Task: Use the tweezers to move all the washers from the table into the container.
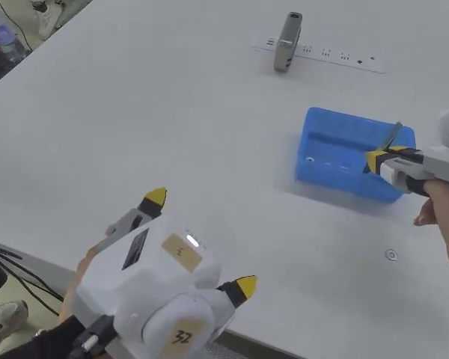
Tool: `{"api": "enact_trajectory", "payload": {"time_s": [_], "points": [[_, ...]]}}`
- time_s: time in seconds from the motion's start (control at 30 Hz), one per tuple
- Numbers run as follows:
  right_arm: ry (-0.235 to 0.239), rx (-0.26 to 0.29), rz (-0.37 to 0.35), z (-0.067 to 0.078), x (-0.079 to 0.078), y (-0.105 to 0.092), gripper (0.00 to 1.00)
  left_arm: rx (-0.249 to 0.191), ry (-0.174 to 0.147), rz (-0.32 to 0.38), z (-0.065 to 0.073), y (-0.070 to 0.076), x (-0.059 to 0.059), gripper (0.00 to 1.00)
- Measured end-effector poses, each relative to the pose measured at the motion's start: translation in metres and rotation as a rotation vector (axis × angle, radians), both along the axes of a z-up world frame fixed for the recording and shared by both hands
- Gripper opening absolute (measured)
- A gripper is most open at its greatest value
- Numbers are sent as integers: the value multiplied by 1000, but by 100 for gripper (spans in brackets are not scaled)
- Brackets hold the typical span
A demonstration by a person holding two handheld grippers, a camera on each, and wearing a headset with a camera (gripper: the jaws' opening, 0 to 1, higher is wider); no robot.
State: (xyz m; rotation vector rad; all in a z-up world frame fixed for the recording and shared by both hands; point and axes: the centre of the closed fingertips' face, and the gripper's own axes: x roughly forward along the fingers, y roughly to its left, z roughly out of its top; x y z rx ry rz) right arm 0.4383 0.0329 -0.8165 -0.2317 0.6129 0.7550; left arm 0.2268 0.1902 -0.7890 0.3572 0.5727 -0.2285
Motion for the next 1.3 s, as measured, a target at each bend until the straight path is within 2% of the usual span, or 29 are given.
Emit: {"api": "enact_trajectory", "payload": {"time_s": [0.13, 0.23, 0.5, 0.67, 0.8, 1.07, 1.2, 1.3], "points": [[21, 27, -2, 0, 0, -2, 4, 2, 1, -1, 0, 0, 0, 91], [20, 46, -7, 6, -1, 0, 4, 4, -1, -4, 0, -1, 0, 91], [-61, 92, -15, 45, -1, -5, 4, 1, -5, -7, 1, -2, 1, 91], [-112, 118, -32, 71, -10, -16, 4, 1, -9, -8, 1, -3, 1, 91], [-141, 128, -45, 85, -22, -23, 4, -1, -14, -7, 2, -3, 1, 91], [-131, 163, -80, 90, -45, -38, 4, 1, -28, 5, 4, 0, 2, 91], [-118, 170, -100, 87, -59, -44, 4, -1, -30, 8, 4, 0, 3, 91], [-102, 166, -122, 78, -69, -52, 4, 2, -30, 5, 4, 0, 2, 91]]}}
